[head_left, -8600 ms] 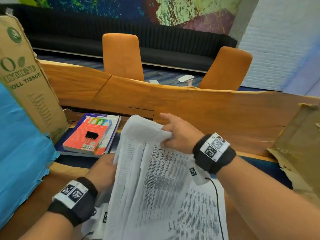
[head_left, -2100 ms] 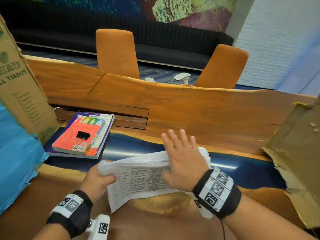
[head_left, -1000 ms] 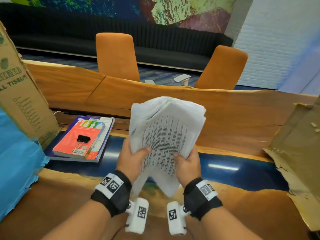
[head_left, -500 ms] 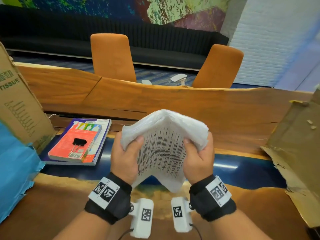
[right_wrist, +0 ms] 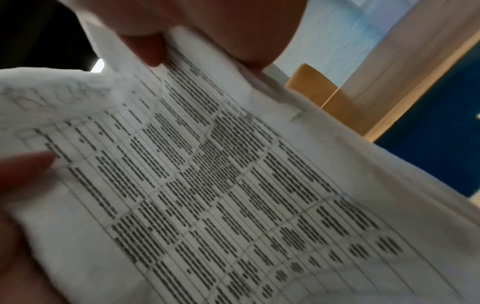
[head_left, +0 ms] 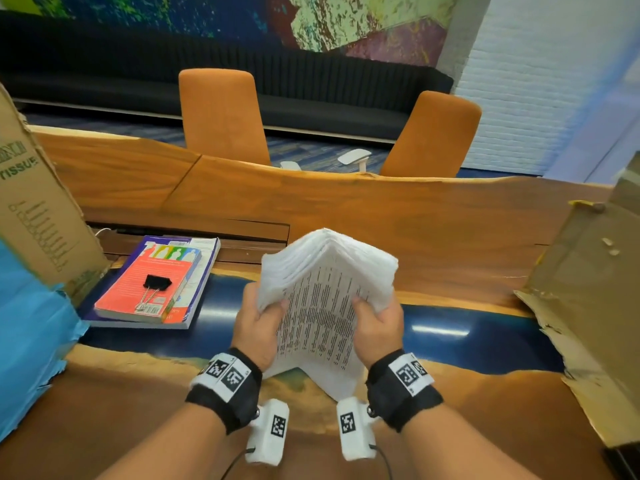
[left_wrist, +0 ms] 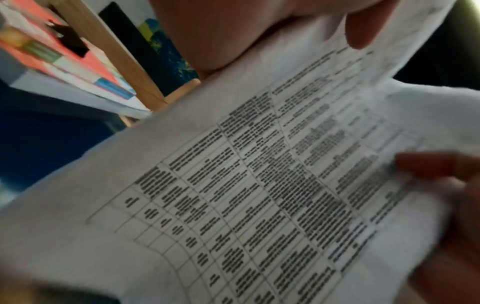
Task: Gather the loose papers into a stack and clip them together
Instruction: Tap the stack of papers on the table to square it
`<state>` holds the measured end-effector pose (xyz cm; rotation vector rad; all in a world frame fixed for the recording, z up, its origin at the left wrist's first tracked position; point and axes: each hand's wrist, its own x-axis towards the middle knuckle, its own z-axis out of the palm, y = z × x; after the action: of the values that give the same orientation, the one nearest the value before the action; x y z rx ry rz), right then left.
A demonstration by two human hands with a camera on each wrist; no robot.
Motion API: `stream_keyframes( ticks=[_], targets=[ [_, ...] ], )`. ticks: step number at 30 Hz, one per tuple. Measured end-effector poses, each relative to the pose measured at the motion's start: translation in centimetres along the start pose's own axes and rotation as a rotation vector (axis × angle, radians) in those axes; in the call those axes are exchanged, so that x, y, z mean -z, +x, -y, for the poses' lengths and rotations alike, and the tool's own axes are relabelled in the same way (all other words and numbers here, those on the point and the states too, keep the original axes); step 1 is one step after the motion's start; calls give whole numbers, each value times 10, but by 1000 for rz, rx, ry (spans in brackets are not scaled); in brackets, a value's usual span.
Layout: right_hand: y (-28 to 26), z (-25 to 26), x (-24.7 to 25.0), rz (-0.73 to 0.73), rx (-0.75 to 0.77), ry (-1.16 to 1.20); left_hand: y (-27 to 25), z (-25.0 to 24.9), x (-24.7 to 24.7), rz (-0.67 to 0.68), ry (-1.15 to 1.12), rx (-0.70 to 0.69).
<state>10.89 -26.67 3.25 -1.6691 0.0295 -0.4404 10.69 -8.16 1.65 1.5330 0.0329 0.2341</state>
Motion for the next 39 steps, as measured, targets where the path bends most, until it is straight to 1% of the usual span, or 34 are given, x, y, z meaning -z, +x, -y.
stream_keyframes(
  ticks=[3,4,5,6,9,10,12,13,14,17,19,22,24,27,30,32,33,34,35,36,39],
  targets=[
    [3,10,2,-17,-43,47,-2,-19,-3,-81,70,-34],
    [5,14,6,2,-68,55,0,-25,-1,-95,72,-13],
    [8,13,10,26,-120,45,3,-28,2,-96,77,52],
    [9,8,12,57,-193,12,6,-26,6,-90,92,152],
    [8,-25,13,157,-476,-103,10,-2,14,-9,205,504],
    [5,-40,12,181,-563,-138,8,9,15,4,200,599],
    [-5,-68,10,212,-677,-240,-1,37,21,-49,121,732],
    [-11,-80,11,223,-705,-302,-8,52,24,-61,115,764],
    [-17,-88,11,235,-716,-361,-12,70,29,-36,133,789],
    [-29,-101,14,263,-739,-449,-34,105,41,97,277,837],
    [-29,-105,17,292,-779,-485,-42,111,44,199,433,803],
    [-23,-102,15,302,-854,-556,-45,113,47,228,437,780],
    [-17,-94,10,294,-824,-625,-44,114,47,201,422,741],
    [-10,-88,0,336,-707,-735,-48,111,48,209,415,715],
    [-6,-85,-8,416,-680,-806,-50,109,51,265,447,691],
    [-8,-81,-9,490,-659,-956,-49,110,54,286,441,674],
    [-9,-78,-11,506,-609,-1035,-48,111,55,289,432,674],
    [-12,-74,-16,530,-524,-1088,-48,111,56,300,435,669],
    [-15,-69,-22,579,-429,-1108,-48,111,56,305,430,670],
    [-19,-65,-31,659,-351,-1111,-48,112,57,304,425,663],
    [-29,-65,-63,916,-230,-1141,-48,115,58,297,408,651]
  ],
)
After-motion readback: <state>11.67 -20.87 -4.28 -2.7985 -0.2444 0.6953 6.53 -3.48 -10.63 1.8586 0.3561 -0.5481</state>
